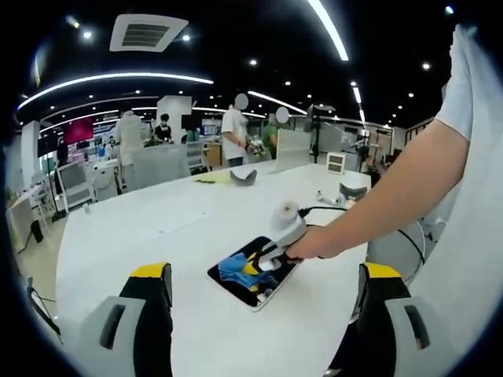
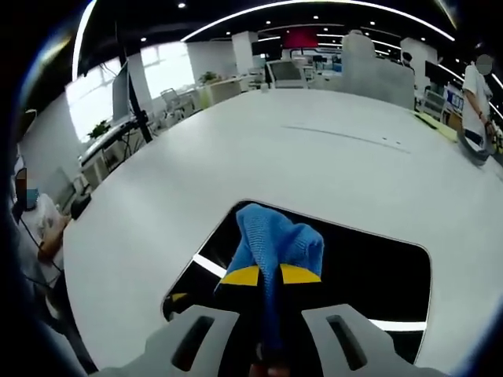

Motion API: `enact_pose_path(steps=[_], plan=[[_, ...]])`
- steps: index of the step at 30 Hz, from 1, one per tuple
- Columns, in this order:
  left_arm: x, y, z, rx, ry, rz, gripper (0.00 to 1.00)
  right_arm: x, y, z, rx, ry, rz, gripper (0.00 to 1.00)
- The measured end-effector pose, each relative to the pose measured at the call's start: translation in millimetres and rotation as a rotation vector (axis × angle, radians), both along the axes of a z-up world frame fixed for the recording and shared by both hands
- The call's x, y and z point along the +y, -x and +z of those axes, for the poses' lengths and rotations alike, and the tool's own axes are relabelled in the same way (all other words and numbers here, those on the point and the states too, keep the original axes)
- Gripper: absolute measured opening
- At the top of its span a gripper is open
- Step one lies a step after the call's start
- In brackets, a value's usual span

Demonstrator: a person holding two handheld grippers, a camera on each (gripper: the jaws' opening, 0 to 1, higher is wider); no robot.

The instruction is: Wipe the mirror surface with the cleaning cloth until all visible marks leave the cleaned area.

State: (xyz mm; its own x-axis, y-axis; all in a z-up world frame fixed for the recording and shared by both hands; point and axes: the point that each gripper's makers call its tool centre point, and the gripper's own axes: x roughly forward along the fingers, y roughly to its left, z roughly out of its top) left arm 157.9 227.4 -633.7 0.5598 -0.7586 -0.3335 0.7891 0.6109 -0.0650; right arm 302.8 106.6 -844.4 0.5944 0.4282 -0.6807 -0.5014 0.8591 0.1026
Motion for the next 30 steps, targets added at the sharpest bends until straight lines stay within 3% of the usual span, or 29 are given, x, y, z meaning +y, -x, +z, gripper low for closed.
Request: enact_pose_path(steps=[30], plan=[[7, -2.9, -3.4, 0.004, -0.006, -0.009, 0.99, 49, 12, 1.1, -0.021, 0.015, 0.100, 0.02]])
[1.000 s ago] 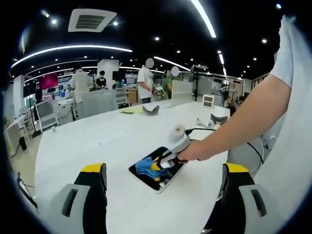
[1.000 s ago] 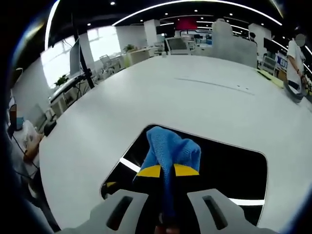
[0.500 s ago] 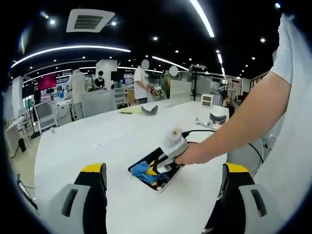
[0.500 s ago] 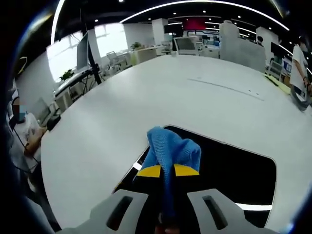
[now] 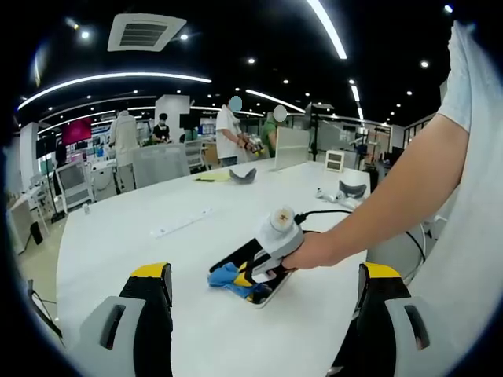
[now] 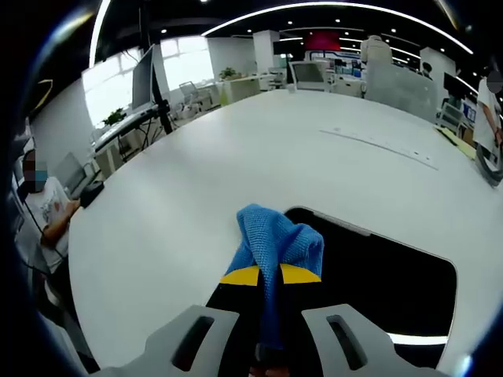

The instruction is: Wipe the mirror surface with the cleaning cloth until all visible marks leave the cleaned area.

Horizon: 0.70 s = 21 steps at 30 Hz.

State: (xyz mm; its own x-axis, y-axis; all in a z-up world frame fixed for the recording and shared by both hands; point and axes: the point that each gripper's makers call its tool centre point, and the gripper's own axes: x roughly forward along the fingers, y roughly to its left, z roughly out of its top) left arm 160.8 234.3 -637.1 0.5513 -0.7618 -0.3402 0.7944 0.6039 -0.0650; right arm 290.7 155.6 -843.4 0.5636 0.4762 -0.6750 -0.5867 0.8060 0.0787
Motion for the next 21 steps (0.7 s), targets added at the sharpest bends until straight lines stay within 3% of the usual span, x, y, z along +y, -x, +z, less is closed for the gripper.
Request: enact_pose_path(steps=[21], plan=[[-6.8, -8.2, -3.6, 0.002, 0.008, -0.009, 0.99, 5.4, 1.4, -0.7, -0.006, -0.004, 0.040, 0.02]])
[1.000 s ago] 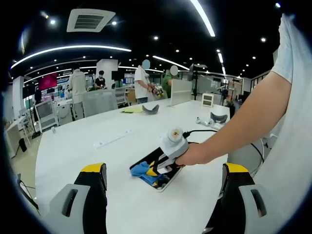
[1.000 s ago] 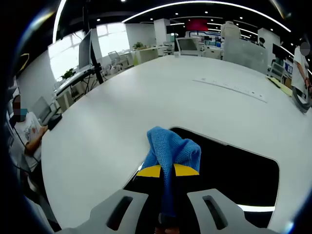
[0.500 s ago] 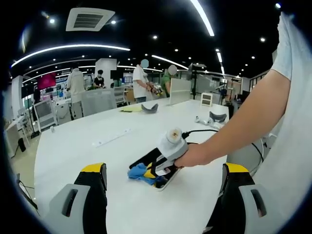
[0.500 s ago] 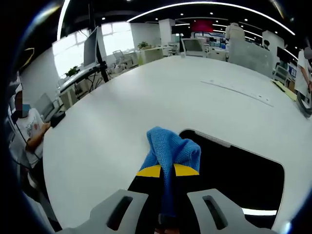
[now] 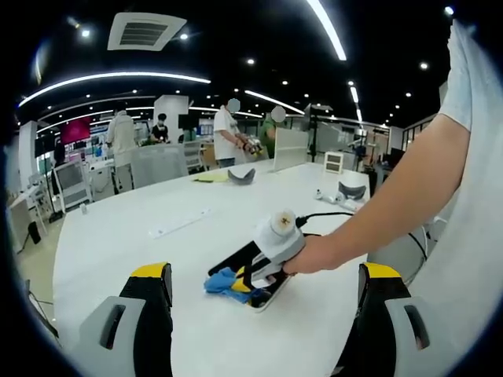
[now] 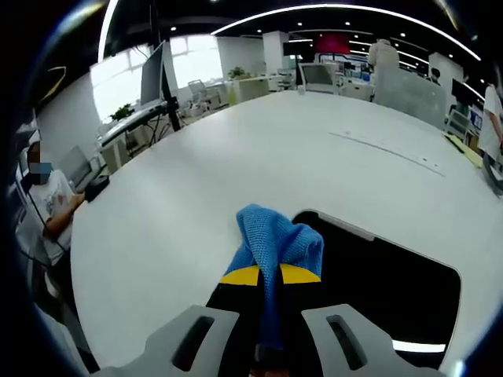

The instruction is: Wipe the mirror surface with the cleaning cloth until all visible marks leave the cleaned area.

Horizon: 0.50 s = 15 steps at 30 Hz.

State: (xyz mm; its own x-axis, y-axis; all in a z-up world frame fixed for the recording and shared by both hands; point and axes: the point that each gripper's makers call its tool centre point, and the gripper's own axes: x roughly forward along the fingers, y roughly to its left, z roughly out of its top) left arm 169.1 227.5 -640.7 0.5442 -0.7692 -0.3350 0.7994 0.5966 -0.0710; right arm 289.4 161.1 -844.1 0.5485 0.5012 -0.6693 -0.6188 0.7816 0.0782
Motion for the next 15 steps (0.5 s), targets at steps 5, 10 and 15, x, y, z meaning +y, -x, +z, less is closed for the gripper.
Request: enact_pose_path(steps=[5, 10, 15], plan=[[-2.2, -1.5, 0.1, 0.002, -0.002, 0.000, 0.99, 0.1, 0.1, 0.1, -0.002, -0.004, 0.002, 0.02], [-5.1, -3.0, 0.9, 0.001, -0.004, 0.003, 0.99, 0.7, 0.7, -0.2, -0.017, 0.003, 0.015, 0.02], [-8.6, -3.2, 0.3, 0.007, -0.003, 0.012, 0.99, 1.2, 0.9, -0.4, -0.027, 0.001, 0.025, 0.02]])
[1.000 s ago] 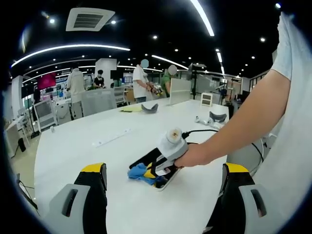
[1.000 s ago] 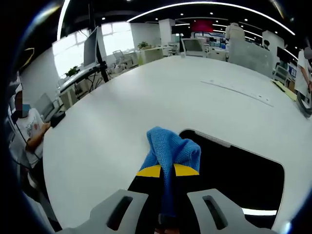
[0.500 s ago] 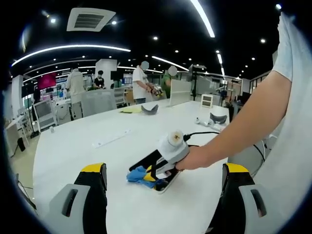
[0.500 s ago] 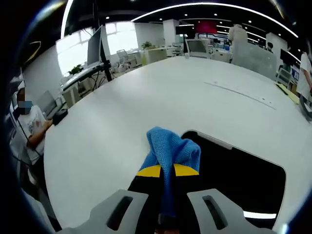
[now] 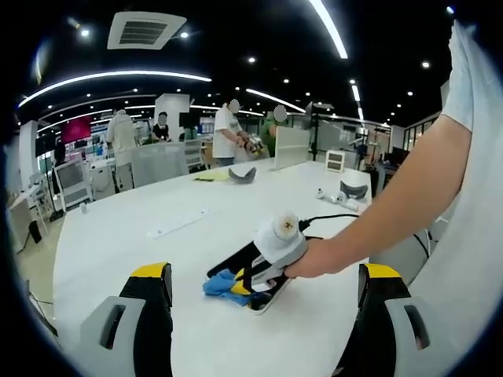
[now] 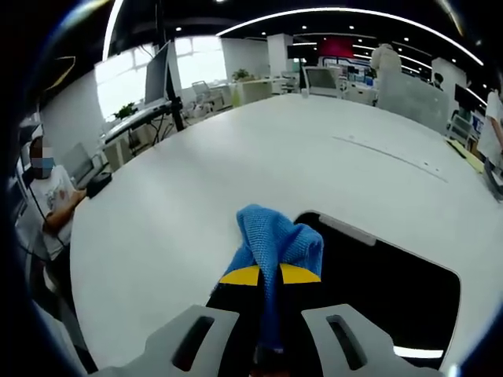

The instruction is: Wipe the mirror surface with the cleaning cloth until all visible marks leave the cleaned area.

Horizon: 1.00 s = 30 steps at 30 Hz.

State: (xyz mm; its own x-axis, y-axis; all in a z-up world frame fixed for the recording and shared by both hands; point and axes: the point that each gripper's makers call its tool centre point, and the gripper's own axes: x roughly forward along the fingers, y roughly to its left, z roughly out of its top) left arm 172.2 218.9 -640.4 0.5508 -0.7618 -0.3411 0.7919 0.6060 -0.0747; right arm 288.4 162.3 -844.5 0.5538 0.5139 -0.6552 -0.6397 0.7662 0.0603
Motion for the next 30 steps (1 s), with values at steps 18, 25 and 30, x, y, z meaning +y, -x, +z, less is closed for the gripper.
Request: enact_pose_path(steps=[18, 25, 30], plan=[[-22, 2.5, 0.7, 0.007, -0.020, -0.005, 0.99, 1, 10, 0.8, -0.009, -0.031, 0.058, 0.02], [-33, 6.8, 4.1, 0.009, -0.020, -0.002, 0.99, -1, 18, 0.2, -0.003, -0.022, 0.105, 0.02], [-38, 10.3, 2.4, 0.020, -0.022, 0.011, 0.99, -4, 22, 0.6, 0.002, -0.033, 0.130, 0.02]])
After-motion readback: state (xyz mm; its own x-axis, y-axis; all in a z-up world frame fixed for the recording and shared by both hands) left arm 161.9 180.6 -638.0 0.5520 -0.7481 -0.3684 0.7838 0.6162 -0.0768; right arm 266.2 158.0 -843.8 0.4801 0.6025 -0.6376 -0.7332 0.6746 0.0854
